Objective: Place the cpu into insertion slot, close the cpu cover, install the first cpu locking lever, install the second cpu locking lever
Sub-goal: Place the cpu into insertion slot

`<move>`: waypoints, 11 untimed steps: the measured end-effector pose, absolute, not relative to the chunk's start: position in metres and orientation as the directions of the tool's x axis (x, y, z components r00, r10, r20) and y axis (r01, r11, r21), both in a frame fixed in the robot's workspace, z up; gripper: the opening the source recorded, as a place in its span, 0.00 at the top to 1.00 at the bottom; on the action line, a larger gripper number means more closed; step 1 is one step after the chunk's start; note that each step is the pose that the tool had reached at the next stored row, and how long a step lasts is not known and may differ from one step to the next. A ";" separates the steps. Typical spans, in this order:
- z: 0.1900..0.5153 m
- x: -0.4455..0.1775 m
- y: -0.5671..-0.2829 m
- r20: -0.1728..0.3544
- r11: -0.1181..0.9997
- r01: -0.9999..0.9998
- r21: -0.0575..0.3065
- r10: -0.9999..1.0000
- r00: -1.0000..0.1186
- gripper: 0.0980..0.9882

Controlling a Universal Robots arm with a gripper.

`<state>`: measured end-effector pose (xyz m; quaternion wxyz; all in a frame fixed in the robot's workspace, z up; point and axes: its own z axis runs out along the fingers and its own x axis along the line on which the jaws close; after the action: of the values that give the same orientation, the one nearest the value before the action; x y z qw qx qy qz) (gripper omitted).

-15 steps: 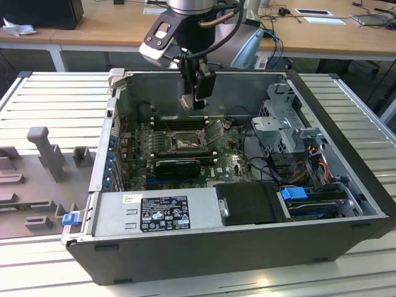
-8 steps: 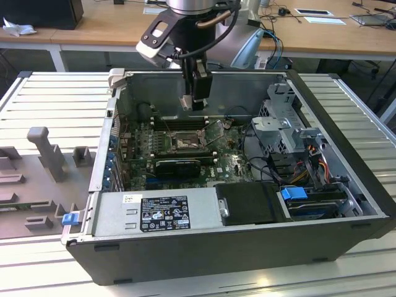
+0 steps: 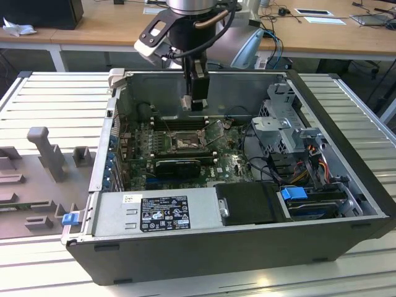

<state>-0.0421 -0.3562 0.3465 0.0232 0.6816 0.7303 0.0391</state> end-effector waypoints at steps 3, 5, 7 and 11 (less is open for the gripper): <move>0.346 -0.042 -0.356 0.019 0.029 0.996 0.089 0.999 -0.030 0.51; 0.343 -0.042 -0.356 0.019 0.013 0.996 0.089 1.000 -0.015 0.51; 0.338 -0.043 -0.356 0.019 0.013 0.996 0.089 1.000 -0.015 0.51; 0.328 -0.045 -0.356 0.019 0.015 0.996 0.089 1.000 -0.017 0.51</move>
<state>-0.0446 -0.3560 0.3281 0.0243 0.7006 0.7121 0.0384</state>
